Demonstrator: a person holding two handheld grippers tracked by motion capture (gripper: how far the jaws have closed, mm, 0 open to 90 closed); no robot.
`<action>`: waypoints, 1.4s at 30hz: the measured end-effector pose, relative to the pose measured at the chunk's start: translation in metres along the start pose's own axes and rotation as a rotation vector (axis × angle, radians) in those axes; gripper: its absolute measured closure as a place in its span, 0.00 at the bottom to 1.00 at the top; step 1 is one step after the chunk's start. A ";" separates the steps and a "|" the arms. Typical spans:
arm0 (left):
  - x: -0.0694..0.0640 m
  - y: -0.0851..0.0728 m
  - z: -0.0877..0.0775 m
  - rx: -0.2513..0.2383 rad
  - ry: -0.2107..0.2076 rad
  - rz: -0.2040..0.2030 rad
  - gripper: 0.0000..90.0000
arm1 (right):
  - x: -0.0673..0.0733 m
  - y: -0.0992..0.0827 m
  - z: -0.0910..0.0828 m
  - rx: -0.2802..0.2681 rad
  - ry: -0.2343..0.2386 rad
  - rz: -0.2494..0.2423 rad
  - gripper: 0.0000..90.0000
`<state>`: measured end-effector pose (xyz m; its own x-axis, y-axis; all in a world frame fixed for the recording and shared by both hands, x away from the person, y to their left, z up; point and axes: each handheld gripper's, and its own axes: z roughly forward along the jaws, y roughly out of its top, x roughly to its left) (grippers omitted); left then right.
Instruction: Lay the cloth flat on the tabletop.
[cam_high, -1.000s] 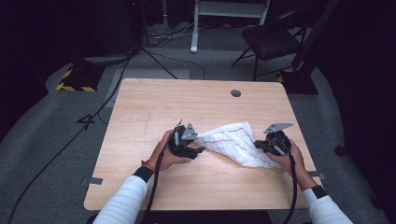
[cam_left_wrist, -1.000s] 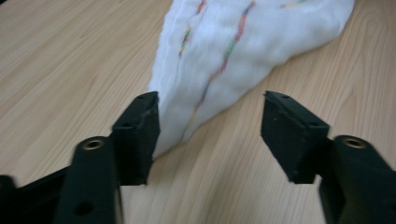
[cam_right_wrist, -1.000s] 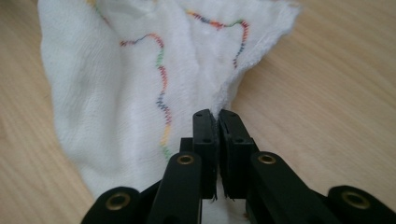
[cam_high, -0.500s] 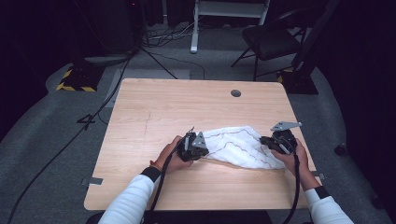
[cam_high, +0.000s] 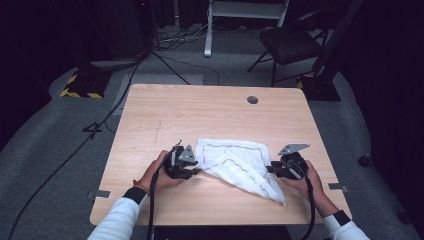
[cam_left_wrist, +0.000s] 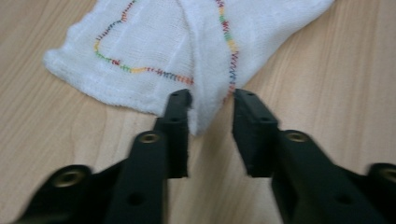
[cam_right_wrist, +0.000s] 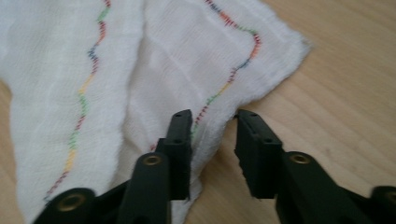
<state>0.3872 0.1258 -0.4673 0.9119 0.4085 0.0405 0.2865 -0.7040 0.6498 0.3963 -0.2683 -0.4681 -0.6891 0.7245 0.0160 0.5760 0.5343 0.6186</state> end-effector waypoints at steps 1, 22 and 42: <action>-0.002 0.002 -0.001 -0.016 0.016 -0.012 0.60 | -0.003 0.001 -0.001 -0.016 -0.014 0.007 0.64; 0.010 0.087 0.082 0.081 -0.040 -0.097 0.48 | -0.049 0.038 0.046 -0.047 -0.056 0.022 0.44; 0.018 0.053 0.040 -0.038 0.015 -0.079 0.71 | -0.044 0.037 0.050 -0.030 0.020 -0.001 0.91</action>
<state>0.4306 0.0727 -0.4627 0.8823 0.4706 -0.0006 0.3455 -0.6469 0.6798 0.4699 -0.2587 -0.4850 -0.6984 0.7150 0.0306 0.5622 0.5216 0.6417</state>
